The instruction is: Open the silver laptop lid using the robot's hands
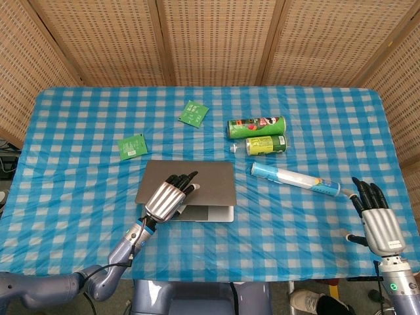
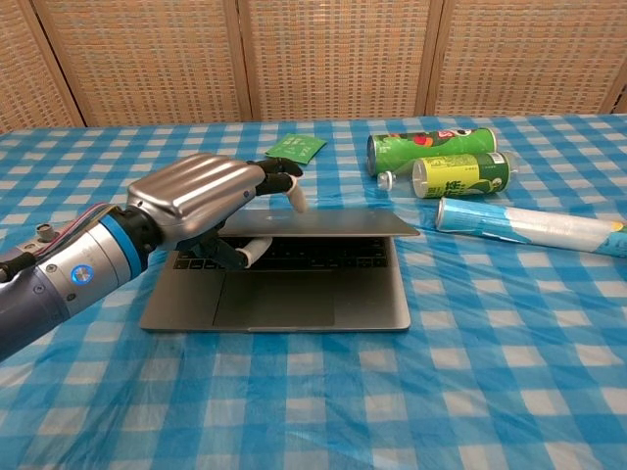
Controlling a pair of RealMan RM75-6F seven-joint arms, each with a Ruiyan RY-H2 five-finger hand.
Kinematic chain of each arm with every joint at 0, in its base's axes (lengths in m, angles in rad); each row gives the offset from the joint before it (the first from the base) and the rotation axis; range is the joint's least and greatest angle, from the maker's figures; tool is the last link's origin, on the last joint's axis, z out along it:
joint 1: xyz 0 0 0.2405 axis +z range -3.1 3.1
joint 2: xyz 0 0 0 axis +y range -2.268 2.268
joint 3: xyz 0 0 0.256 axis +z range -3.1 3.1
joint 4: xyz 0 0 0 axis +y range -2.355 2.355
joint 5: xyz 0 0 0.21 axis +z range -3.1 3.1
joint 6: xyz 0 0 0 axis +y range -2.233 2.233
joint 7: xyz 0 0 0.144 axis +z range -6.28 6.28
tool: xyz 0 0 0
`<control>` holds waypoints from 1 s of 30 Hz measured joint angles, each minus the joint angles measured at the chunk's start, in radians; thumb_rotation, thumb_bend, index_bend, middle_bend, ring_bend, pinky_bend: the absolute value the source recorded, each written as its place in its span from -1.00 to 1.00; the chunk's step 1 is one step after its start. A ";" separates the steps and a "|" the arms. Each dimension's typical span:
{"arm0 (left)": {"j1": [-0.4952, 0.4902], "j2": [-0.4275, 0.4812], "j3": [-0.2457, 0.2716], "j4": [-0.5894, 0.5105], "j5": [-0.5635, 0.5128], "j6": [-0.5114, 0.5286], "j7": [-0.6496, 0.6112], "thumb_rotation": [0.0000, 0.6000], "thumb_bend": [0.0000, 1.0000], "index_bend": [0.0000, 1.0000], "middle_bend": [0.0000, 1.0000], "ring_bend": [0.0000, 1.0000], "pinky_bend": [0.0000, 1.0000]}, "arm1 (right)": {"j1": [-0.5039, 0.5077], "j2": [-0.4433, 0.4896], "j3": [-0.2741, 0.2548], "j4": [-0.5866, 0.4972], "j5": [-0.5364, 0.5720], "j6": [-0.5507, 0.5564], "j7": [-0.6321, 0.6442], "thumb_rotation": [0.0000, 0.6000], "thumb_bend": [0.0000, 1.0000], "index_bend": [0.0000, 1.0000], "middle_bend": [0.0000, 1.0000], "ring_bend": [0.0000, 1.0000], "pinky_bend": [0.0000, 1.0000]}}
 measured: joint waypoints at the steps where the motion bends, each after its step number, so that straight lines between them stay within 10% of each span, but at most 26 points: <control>1: -0.002 0.000 -0.003 -0.001 -0.004 -0.001 -0.003 1.00 0.09 -0.30 -0.65 -0.46 -0.33 | 0.007 -0.001 -0.006 0.003 -0.021 -0.002 0.002 1.00 0.15 -0.41 -0.56 -0.83 -0.66; 15: -0.031 0.023 -0.016 -0.032 -0.024 -0.013 -0.004 1.00 0.09 -0.24 -0.60 -0.42 -0.20 | 0.200 -0.058 -0.150 0.082 -0.302 -0.185 0.093 1.00 0.71 -0.41 -0.47 -0.70 -0.43; 30: -0.051 0.063 -0.021 -0.081 -0.038 -0.016 -0.001 1.00 0.09 -0.24 -0.60 -0.42 -0.20 | 0.396 -0.182 -0.104 -0.020 -0.226 -0.491 -0.014 1.00 0.88 -0.44 -0.50 -0.69 -0.42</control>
